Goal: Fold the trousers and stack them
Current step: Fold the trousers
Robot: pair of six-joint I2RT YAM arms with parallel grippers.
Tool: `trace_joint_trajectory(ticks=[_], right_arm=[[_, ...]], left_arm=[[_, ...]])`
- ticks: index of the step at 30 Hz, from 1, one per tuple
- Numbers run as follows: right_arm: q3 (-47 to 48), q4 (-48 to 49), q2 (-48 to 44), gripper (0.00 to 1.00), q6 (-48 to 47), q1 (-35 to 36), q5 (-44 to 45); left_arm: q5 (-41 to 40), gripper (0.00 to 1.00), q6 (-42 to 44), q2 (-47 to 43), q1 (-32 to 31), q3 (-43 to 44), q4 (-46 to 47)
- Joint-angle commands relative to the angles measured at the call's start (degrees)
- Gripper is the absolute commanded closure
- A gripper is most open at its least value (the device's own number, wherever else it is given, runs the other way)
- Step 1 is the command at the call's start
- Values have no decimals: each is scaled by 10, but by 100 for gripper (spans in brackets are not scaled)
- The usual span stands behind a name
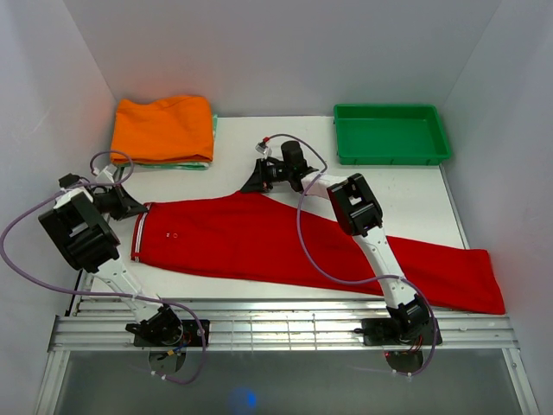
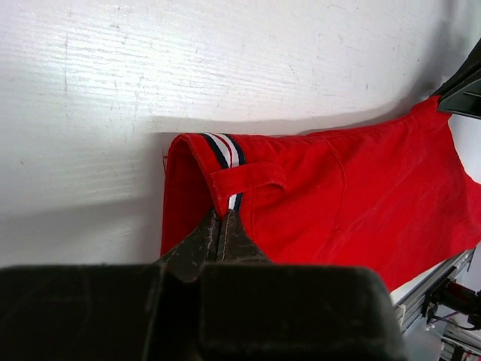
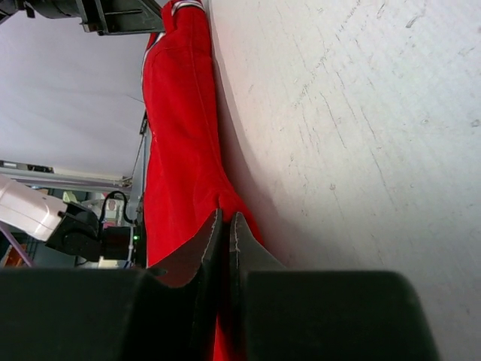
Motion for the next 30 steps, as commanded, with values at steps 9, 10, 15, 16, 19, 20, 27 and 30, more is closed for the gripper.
trace_joint_trajectory(ticks=[9, 10, 15, 16, 19, 20, 27, 30], right_arm=[[93, -234, -53, 8, -275, -20, 28], [93, -289, -64, 2, -304, -25, 43], [82, -440, -168, 10, -488, -57, 149], [72, -454, -188, 10, -546, -60, 172], [-12, -468, -288, 10, -612, -73, 213], [-37, -458, -340, 10, -623, -76, 238], [-67, -679, -452, 10, -663, -170, 247], [-75, -801, -472, 10, -704, -230, 234]], left_arm=[[-78, 45, 75, -47, 16, 67, 50], [-85, 36, 75, -56, 16, 72, 52], [-89, 2, 88, -142, 16, 93, 70], [-80, 2, 97, -156, 15, 93, 72], [-3, 2, 131, -221, 15, 75, 67], [13, 2, 111, -240, 15, 60, 76], [-31, 2, 148, -291, -184, 6, -46], [-62, 2, 81, -342, -285, -108, 40]])
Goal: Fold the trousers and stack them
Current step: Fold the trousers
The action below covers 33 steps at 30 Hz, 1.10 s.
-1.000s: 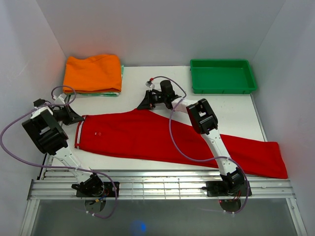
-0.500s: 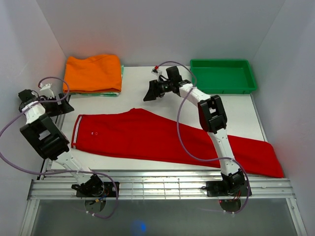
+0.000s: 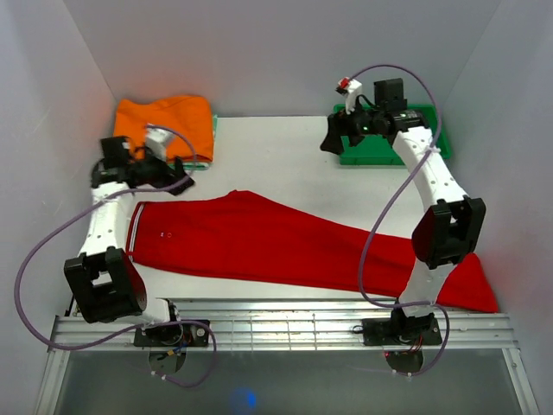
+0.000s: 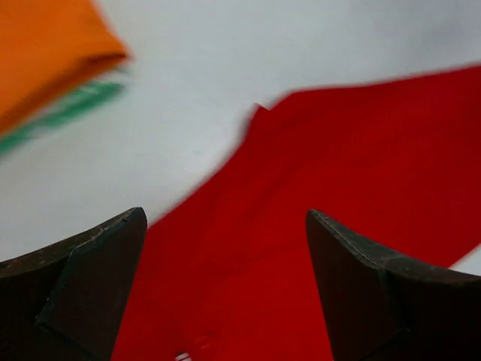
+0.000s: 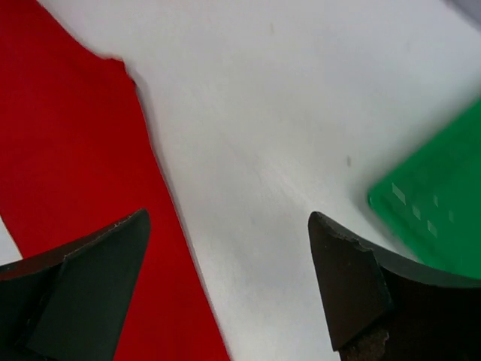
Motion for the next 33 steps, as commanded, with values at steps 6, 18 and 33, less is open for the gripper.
trace_joint_trajectory(ticks=[6, 18, 33], right_arm=[[-283, -309, -125, 0, -178, -198, 51], [-508, -122, -80, 14, -141, -259, 224], [-271, -40, 117, 15, -40, -108, 137]], left_arm=[[-138, 17, -111, 37, -205, -159, -6], [-258, 19, -140, 135, -115, -190, 3], [-336, 19, -83, 285, 73, -77, 14]])
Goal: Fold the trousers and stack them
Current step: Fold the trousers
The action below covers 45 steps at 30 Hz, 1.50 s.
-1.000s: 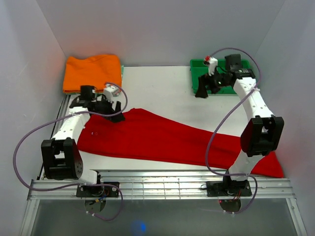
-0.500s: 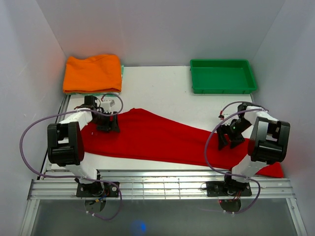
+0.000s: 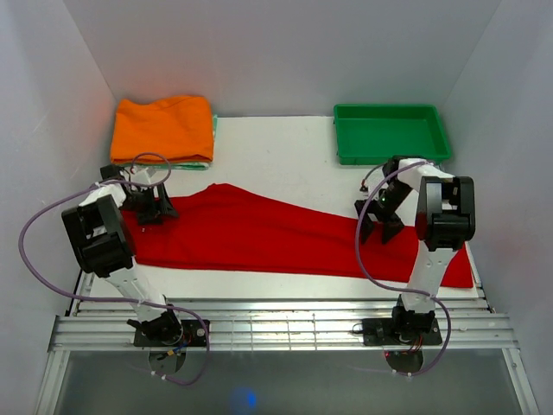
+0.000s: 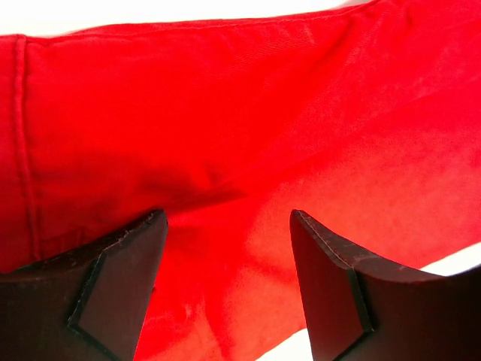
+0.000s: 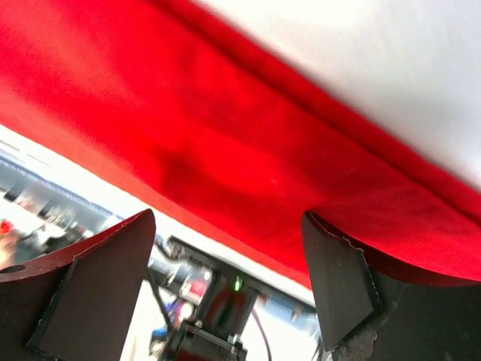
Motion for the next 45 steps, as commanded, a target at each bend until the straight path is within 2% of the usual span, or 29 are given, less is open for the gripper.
trace_joint_trajectory(ticks=[1, 5, 6, 8, 9, 10, 13, 14, 16, 17, 20, 26, 29, 40, 45], right_arm=[[31, 265, 36, 15, -25, 33, -30], [64, 256, 38, 16, -27, 43, -13], [62, 252, 25, 17, -30, 42, -12], [37, 247, -30, 21, -34, 35, -15], [25, 245, -54, 22, -34, 28, -21], [0, 243, -99, 25, -34, 19, -29], [-21, 231, -167, 29, -34, -57, -64], [-23, 228, -176, 30, -35, -105, -70], [-16, 209, -181, 33, -55, -152, -82], [-8, 208, -179, 34, -59, -192, -81], [6, 196, -151, 35, -71, -251, -70], [35, 211, -64, 39, -105, -308, -8], [33, 219, -39, 40, -111, -332, -7], [-2, 257, -10, 42, -109, -335, 16], [-6, 220, 25, 48, -98, -333, -35]], left_arm=[[-201, 19, 51, 61, 39, 2, 59], [-203, 19, 41, 61, 70, 36, 47], [-156, 18, 47, 55, 73, 46, 37], [-114, 17, 67, 19, 72, 47, 27], [-61, 16, 78, 4, 72, 46, 22], [-48, 16, 83, -9, 70, 46, 19], [-9, 14, 108, -49, 53, 41, 2], [-7, 14, 113, -65, 43, 36, 1], [6, 13, 123, -78, 35, 20, -3], [6, 13, 126, -82, 28, 15, -2], [12, 13, 130, -93, 21, 2, -2], [21, 12, 120, -104, 20, 4, -4], [18, 12, 122, -112, 20, 2, -5], [17, 12, 119, -115, 20, 1, 0], [23, 12, 103, -105, 20, 9, 0]])
